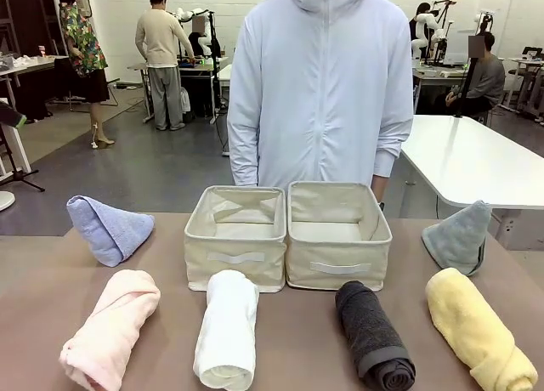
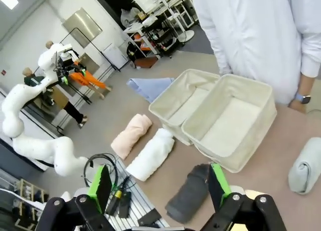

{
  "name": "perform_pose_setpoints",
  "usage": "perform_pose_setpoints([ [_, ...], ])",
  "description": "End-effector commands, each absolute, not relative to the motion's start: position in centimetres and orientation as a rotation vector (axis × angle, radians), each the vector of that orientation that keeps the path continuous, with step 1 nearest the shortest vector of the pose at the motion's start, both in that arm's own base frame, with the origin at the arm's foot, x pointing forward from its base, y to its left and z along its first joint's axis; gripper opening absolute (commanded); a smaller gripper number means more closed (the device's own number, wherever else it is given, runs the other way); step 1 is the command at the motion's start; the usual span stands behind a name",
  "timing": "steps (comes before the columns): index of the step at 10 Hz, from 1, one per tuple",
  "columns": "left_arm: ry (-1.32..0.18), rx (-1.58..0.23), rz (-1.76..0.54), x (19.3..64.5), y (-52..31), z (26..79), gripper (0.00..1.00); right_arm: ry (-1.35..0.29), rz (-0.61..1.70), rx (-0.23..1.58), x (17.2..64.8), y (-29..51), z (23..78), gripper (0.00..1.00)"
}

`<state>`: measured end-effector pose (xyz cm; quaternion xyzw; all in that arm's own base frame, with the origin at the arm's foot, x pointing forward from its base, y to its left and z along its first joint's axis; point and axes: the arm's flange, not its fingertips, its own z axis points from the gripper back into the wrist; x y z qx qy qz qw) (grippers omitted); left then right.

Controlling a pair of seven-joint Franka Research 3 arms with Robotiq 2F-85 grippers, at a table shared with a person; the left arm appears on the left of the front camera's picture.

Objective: Sort the towels based on their folding style.
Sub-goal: Pick up one triangle-folded towel and place it in the left Fabric basket.

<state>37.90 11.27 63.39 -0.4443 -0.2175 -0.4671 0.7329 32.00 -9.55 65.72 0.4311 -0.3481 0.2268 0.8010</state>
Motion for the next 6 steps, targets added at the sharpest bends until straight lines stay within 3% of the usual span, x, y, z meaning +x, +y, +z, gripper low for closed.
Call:
perform_pose_setpoints([
  [1,-0.559,-0.893,-1.042,38.4,11.4,63.8,1.0,-0.766,0.553,0.893,31.9,-9.3,64.9,1.0],
  [6,-0.762,-0.814,-1.058,38.3,10.1,63.0,1.0,-0.759,0.763,0.887,32.4,-8.4,63.8,1.0],
])
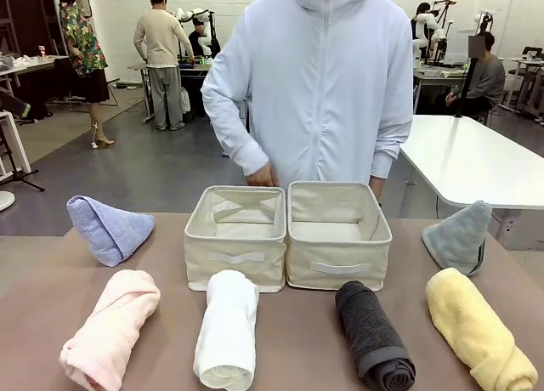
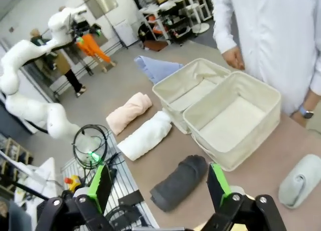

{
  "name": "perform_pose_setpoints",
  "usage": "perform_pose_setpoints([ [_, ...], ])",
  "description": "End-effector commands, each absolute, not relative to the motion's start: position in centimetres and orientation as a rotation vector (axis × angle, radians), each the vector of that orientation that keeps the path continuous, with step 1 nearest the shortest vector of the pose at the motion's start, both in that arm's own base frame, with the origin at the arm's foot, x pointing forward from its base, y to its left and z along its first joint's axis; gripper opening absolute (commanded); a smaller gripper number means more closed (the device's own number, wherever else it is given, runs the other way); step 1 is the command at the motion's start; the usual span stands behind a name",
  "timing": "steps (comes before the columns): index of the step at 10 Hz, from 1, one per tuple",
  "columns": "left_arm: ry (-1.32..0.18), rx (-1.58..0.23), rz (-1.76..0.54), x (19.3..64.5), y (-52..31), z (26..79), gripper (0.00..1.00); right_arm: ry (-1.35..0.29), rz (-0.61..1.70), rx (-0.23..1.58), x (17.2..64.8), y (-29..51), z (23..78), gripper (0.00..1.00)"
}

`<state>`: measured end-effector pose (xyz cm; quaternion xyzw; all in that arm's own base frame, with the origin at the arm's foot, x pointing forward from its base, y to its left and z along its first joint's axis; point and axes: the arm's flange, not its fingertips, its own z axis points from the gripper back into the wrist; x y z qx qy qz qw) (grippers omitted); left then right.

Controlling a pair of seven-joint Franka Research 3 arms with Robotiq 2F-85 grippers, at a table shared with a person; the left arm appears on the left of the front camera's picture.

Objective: Sort the towels based on their folding style.
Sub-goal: Pick up one triangle-folded towel and place it in the left Fabric basket.

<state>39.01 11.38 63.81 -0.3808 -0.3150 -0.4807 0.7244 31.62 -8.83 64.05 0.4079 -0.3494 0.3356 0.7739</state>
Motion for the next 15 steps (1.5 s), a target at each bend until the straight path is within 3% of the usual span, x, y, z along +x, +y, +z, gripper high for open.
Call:
perform_pose_setpoints([
  [1,-0.747,-0.766,-1.045,38.7,8.5,63.0,1.0,-0.762,0.691,0.882,31.3,-9.4,64.4,1.0],
  [2,-0.695,-0.84,-1.061,39.0,11.4,63.8,1.0,-0.762,0.691,0.882,31.3,-9.4,64.4,1.0],
  [15,-0.695,-0.84,-1.061,39.0,11.4,63.8,1.0,-0.762,0.691,0.882,31.3,-9.4,64.4,1.0],
])
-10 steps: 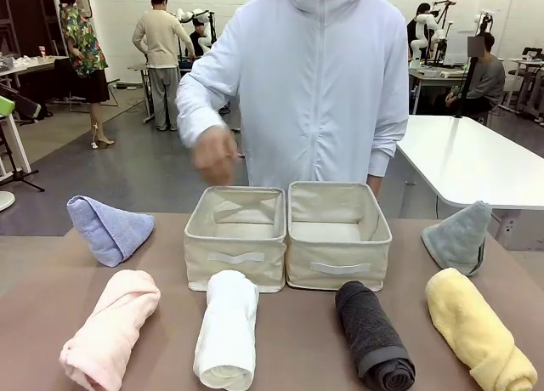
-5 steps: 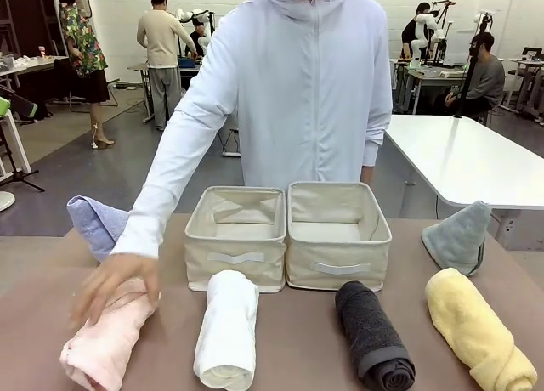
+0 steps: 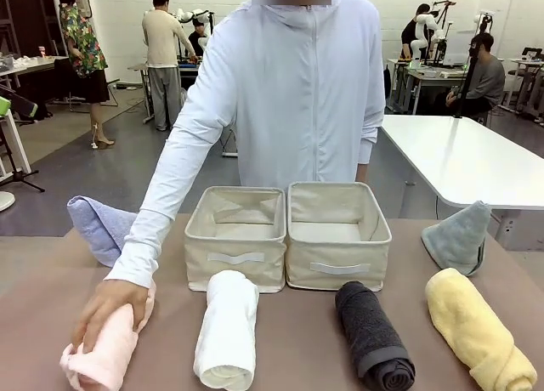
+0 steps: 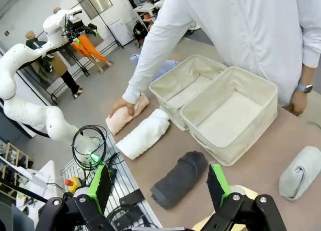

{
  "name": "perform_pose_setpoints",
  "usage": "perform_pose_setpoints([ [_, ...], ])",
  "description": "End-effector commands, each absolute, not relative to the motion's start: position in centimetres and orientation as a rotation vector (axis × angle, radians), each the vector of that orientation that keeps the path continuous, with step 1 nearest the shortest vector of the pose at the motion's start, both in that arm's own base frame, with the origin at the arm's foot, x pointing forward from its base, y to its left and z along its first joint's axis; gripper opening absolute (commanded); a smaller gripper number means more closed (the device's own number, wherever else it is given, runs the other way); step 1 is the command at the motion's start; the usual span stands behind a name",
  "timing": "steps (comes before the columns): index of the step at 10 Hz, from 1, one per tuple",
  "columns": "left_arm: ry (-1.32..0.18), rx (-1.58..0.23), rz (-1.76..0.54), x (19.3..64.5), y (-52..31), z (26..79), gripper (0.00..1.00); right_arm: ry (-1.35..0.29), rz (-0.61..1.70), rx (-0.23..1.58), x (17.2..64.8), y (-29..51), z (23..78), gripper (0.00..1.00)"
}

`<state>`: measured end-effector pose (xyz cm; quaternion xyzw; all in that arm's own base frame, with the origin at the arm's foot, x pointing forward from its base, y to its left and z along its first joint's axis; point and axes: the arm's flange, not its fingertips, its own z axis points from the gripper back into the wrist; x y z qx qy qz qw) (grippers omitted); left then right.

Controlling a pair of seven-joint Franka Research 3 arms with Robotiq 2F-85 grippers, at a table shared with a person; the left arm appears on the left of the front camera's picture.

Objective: Sort the towels based on their folding style.
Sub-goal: Pick up one triangle-folded towel and place it in the left Fabric basket.

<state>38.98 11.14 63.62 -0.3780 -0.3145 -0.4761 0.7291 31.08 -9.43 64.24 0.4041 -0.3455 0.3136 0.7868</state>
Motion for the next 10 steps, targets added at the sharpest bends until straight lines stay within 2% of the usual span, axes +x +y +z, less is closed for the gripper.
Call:
perform_pose_setpoints([
  [1,-0.695,-0.84,-1.061,39.0,11.4,63.8,1.0,-0.762,0.691,0.882,31.3,-9.4,64.4,1.0],
  [6,-0.693,-0.832,-1.049,39.0,11.2,63.7,1.0,-0.762,0.691,0.882,31.3,-9.4,64.4,1.0],
  [10,-0.216,-0.351,-0.815,43.6,5.1,58.2,1.0,-0.762,0.691,0.882,31.3,-9.4,64.4,1.0],
])
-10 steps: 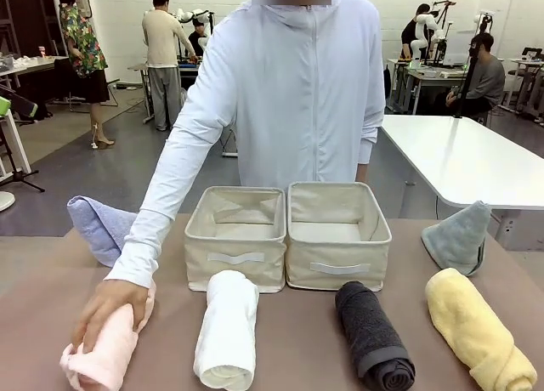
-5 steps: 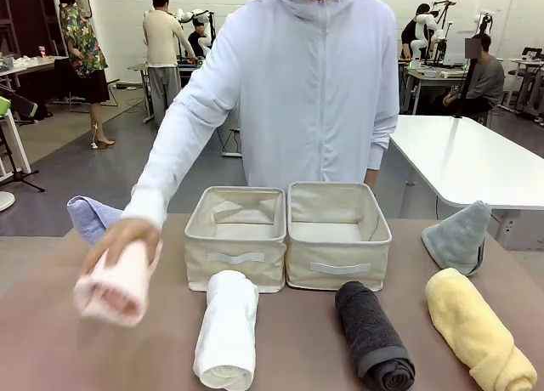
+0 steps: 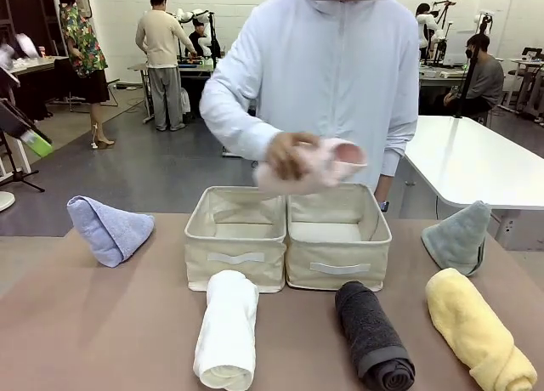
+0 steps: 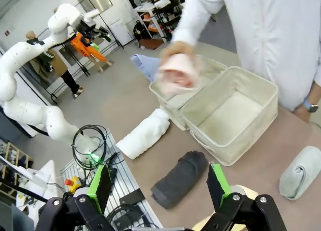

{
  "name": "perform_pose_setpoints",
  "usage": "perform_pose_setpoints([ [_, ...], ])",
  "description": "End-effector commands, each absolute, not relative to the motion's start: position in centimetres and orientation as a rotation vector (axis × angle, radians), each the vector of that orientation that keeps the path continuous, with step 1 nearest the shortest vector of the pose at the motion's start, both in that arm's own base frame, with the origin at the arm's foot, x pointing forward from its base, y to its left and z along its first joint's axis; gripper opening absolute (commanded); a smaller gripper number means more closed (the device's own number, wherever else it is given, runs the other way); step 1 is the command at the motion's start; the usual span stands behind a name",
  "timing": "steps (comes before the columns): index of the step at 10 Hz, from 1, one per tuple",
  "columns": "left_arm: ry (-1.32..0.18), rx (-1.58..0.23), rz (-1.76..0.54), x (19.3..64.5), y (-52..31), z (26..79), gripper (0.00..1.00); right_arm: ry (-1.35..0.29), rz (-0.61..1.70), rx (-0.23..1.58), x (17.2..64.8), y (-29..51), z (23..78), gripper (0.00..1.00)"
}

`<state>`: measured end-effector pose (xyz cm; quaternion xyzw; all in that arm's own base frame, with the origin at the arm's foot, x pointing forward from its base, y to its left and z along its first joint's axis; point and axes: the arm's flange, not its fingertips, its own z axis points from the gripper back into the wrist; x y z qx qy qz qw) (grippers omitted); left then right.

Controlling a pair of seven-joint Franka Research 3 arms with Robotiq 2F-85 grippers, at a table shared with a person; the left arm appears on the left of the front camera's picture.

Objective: Sort the towels based on their folding style.
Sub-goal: Pick up one triangle-folded towel and place it in the left Fabric basket.

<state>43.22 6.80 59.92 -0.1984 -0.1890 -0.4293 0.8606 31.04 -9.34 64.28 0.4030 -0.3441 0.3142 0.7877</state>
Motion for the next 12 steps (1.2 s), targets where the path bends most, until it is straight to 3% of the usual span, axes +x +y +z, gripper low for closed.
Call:
perform_pose_setpoints([
  [1,-0.147,-0.298,-0.774,44.6,4.1,56.8,1.0,-0.762,0.691,0.882,31.3,-9.4,64.4,1.0],
  [3,-0.044,-0.226,-0.664,46.9,3.0,53.8,1.0,-0.762,0.691,0.882,31.3,-9.4,64.4,1.0],
  [6,-0.009,-0.17,-0.537,49.5,3.7,50.0,1.0,-0.762,0.691,0.882,31.3,-9.4,64.4,1.0],
  [12,-0.004,-0.186,-0.573,48.6,3.2,49.4,1.0,-0.762,0.691,0.882,31.3,-9.4,64.4,1.0],
])
